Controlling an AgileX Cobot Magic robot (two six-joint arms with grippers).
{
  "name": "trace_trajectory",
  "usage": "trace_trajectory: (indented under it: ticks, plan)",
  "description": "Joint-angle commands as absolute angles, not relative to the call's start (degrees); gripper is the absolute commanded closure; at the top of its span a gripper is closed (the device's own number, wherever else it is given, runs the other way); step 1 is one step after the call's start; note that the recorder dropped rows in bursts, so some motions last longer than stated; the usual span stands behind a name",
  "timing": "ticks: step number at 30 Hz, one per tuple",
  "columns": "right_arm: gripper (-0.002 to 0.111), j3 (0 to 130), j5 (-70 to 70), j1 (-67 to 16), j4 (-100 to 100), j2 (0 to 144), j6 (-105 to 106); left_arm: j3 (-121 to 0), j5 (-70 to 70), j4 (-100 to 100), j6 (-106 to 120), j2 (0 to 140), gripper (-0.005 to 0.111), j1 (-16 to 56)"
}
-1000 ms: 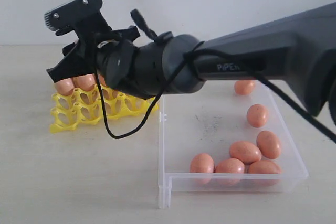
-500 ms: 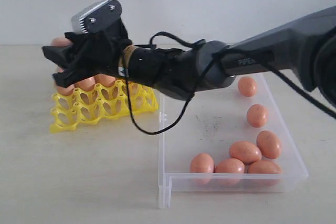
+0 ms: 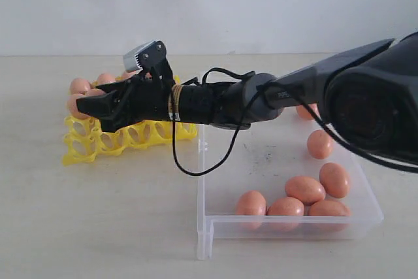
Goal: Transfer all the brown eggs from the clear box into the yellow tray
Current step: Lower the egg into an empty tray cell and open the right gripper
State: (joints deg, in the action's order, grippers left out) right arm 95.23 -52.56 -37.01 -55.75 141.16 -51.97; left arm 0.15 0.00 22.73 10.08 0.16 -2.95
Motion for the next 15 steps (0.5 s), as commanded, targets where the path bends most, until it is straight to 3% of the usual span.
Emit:
trace_trajectory:
  ticks: [1,15]
  plan:
    - [0.109,104.09,-51.25,-38.34,-60.49,144.93,-58.25,0.00,0.00,22.92,10.60,0.00,0.103,-2.71]
    - [0.109,117.42,-41.13,-40.55,-66.60,152.57,-65.83,0.00,0.00,22.92,10.60,0.00,0.103,-2.71]
